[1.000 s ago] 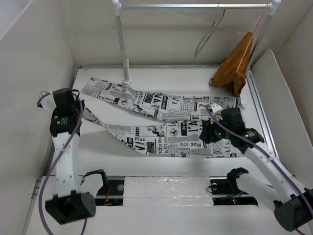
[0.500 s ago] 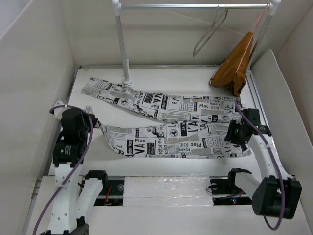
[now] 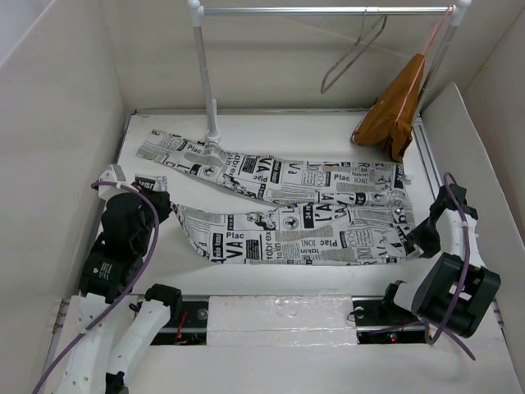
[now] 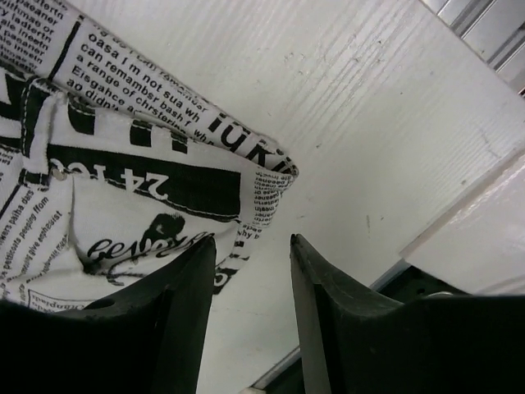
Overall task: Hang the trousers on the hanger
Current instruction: Fold the trousers at the center of the board.
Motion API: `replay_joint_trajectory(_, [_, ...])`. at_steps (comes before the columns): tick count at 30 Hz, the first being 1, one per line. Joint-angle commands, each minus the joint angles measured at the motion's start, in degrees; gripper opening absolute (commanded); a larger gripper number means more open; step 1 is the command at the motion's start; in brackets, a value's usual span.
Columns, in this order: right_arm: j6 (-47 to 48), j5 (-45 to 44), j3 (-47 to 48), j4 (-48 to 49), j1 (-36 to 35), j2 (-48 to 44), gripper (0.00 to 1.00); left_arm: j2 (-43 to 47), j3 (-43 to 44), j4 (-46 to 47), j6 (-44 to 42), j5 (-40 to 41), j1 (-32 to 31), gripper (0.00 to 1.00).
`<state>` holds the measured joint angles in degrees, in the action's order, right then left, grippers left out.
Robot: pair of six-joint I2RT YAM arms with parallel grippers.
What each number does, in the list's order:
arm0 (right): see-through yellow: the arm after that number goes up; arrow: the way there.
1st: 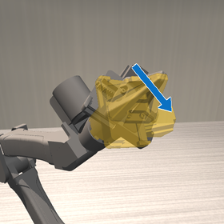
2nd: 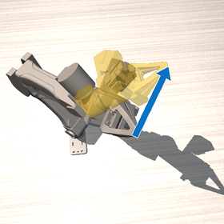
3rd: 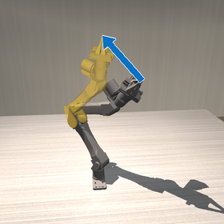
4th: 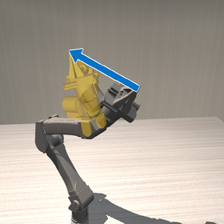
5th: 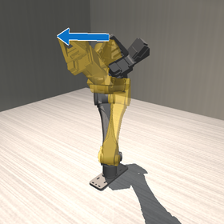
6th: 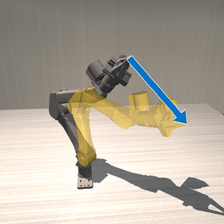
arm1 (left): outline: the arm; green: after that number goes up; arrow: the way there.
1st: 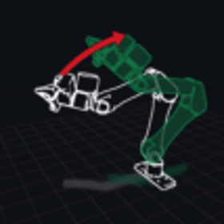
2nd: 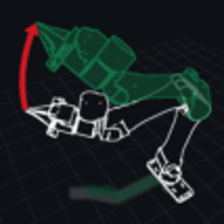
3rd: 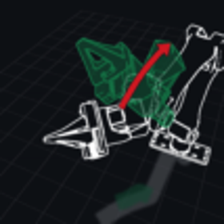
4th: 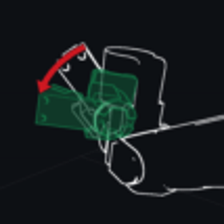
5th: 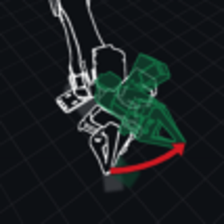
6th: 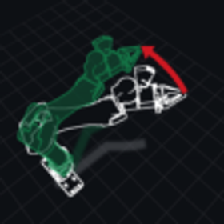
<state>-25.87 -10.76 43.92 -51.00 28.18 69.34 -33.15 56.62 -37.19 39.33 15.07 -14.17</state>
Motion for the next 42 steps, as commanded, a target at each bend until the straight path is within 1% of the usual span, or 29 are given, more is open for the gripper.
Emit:
replay_joint_trajectory(1, [-6.21,-0.23,-2.51,0.36,0.73,-0.7,0.48,0.19,1.13,1.5,-1.97,3.99,-2.17,0.0])
replay_joint_trajectory(3, [-7.26,1.53,-3.49,1.25,0.73,0.52,0.48,-0.07,0.6,1.42,-2.24,5.49,-2.7,0.0])
replay_joint_trajectory(5, [-9.11,1.71,-4.89,3.27,-0.93,2.55,0.47,-0.25,0.51,1.77,-3.03,7.07,-3.84,0.0])
replay_joint_trajectory(8, [-9.38,1.28,-5.16,6.61,-1.47,4.91,0.44,-1.3,0.51,2.38,-4.17,9.18,-4.55,0.0])
replay_joint_trajectory(9, [-9.55,0.92,-4.64,6.71,-1.99,5.54,0.34,-1.74,0.25,2.82,-4.61,9.45,-4.55,0.0])
replay_joint_trajectory(10, [-8.33,1.09,-4.37,8.19,-2.52,6.06,0.13,-2.01,0.07,3.43,-4.96,10.15,-4.55,0.0])
replay_joint_trajectory(12, [-7.88,0.92,-2.98,8.03,-3.83,6.59,0.0,-3.06,-0.54,3.96,-5.93,10.5,-5.07,0.0])
replay_joint_trajectory(15, [-5.79,-0.39,-0.51,7.33,-7.35,5.02,0.0,-4.55,-0.72,5.54,-6.9,11.73,-5.07,0.0])
replay_joint_trajectory(17, [-4.64,-1.19,3.53,3.73,-8.67,3.79,0.0,-5.26,-0.37,7.48,-8.56,14.01,-5.07,0.0])
replay_joint_trajectory(18, [-3.85,-1.71,4.76,2.5,-9.28,3.09,0.0,-6.39,0.24,8.09,-9.35,15.67,-5.07,0.0])
replay_joint_trajectory(19, [-2.19,-2.06,7.55,0.23,-9.29,0.91,0.0,-7.19,0.77,8.71,-10.75,19.43,-5.07,0.0])
replay_joint_trajectory(21, [0.28,-2.33,10.38,-1.02,-9.99,-1.91,0.0,-10.51,2.6,8.89,-11.3,23.14,-5.07,0.0])
replay_joint_trajectory(22, [0.73,-2.33,11.53,-1.2,-9.99,-3.84,0.0,-11.67,3.4,8.19,-10.51,24.12,-5.07,0.0])
replay_joint_trajectory(24, [3.0,-2.6,15.39,-2.43,-9.99,-4.48,0.0,-15.08,5.42,8.62,-9.89,23.34,-4.46,0.0])
replay_joint_trajectory(26, [4.33,-2.51,18.98,-3.31,-9.29,-3.34,0.0,-17.2,6.83,9.85,-10.24,22.29,-1.49,0.0])
replay_joint_trajectory(27, [5.03,-2.07,20.05,-3.57,-9.29,-2.64,0.0,-19.83,8.4,10.81,-10.5,21.41,0.1,0.0])
replay_joint_trajectory(28, [5.12,-2.15,21.02,-3.75,-9.29,-1.85,0.0,-21.07,9.2,11.43,-10.59,19.06,2.11,0.0])
replay_joint_trajectory(29, [5.13,-2.16,21.99,-3.58,-9.81,-0.28,0.0,-22.56,9.82,11.96,-10.16,17.73,5.61,0.0])
replay_joint_trajectory(30, [5.21,-1.29,23.91,-3.23,-9.82,0.7,0.0,-26.4,11.74,11.62,-9.63,16.49,6.95,0.0])
replay_joint_trajectory(31, [5.21,-0.93,25.06,-2.01,-9.82,1.58,0.0,-28.01,12.54,11.79,-9.1,15.09,8.01,0.0])
replay_joint_trajectory(34, [5.74,0.04,30.07,1.34,-10.42,6.06,0.0,-34.43,15.26,14.25,-9.01,14.9,11.62,0.0])
replay_joint_trajectory(35, [5.91,0.39,31.21,2.21,-10.95,7.29,0.0,-36.36,16.41,14.51,-9.01,15.34,12.32,0.0])
replay_joint_trajectory(36, [6.0,0.65,33.4,3.18,-10.96,10.17,0.0,-40.64,19.55,14.77,-9.18,16.3,12.94,0.0])
replay_joint_trajectory(38, [6.18,1.53,35.52,5.64,-11.49,13.44,0.0,-45.49,23.69,13.73,-9.19,19.99,12.94,0.0])
replay_joint_trajectory(39, [6.18,2.32,36.66,6.17,-12.09,17.11,0.0,-50.48,28.06,12.68,-9.36,20.87,12.94,0.0])
replay_joint_trajectory(40, [6.35,2.76,39.28,6.87,-12.1,20.97,0.0,-55.57,32.2,11.62,-9.45,23.75,12.94,0.0])
replay_joint_trajectory(41, [6.36,2.77,40.88,6.88,-12.1,21.01,0.0,-55.62,32.24,11.61,-9.54,23.78,12.94,0.0])
replay_joint_trajectory(42, [6.44,4.16,41.94,7.58,-12.62,22.75,0.0,-60.58,36.41,9.44,-9.54,24.3,12.94,0.0])
